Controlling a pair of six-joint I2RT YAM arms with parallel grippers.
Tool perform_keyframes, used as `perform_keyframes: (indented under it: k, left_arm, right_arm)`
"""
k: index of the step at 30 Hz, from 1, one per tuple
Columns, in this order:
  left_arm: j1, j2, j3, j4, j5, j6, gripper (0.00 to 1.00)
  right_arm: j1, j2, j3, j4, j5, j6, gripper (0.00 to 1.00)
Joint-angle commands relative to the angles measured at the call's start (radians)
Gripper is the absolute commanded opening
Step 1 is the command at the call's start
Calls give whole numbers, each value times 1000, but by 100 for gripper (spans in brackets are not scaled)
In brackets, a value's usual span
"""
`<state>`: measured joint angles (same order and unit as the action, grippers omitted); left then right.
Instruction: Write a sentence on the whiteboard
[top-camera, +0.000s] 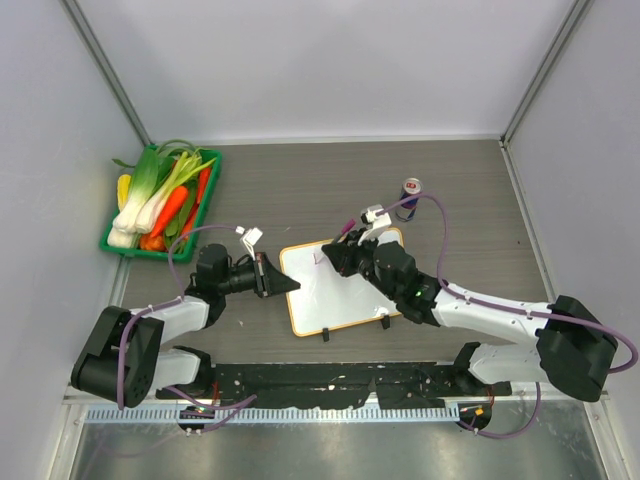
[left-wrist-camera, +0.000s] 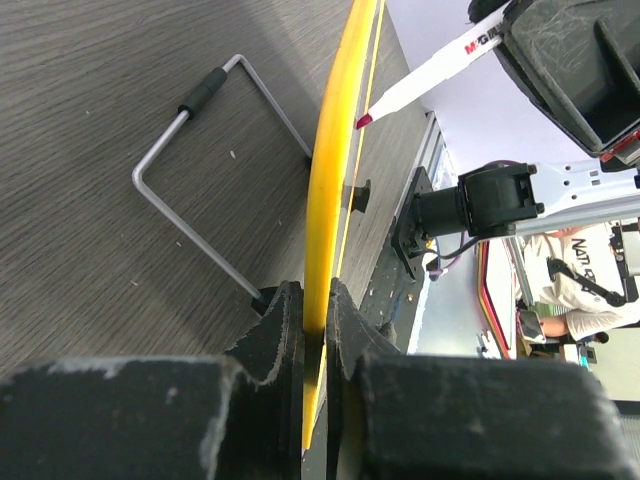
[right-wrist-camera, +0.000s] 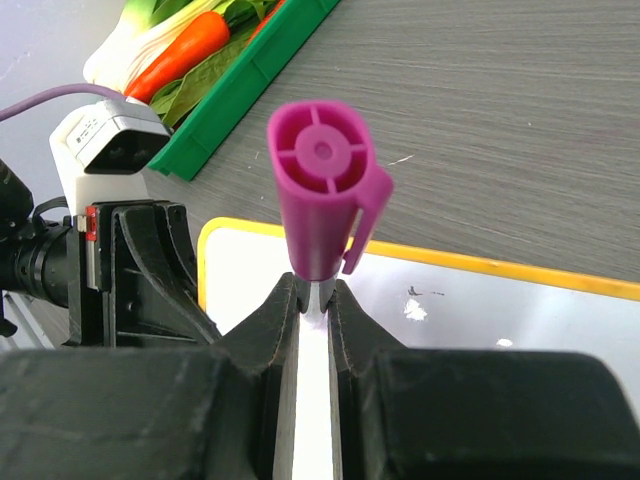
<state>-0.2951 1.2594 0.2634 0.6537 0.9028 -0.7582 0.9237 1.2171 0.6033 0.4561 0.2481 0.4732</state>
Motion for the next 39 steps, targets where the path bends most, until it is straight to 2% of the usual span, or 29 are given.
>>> perform_keyframes:
  k: [1, 20, 29, 39]
  left_arm:
    - [2, 18, 8, -43, -73, 66, 0]
    - [2, 14, 8, -48, -73, 68, 0]
    - [2, 12, 7, -48, -71, 68, 0]
    - [2, 11, 7, -51, -73, 69, 0]
  right_arm:
    - [3, -17, -28, -14, -9, 1, 1]
    - [6, -71, 1, 49, -119, 34, 1]
    - [3, -87, 32, 35, 37, 7, 1]
    - [3, -21, 62, 72, 43, -5, 1]
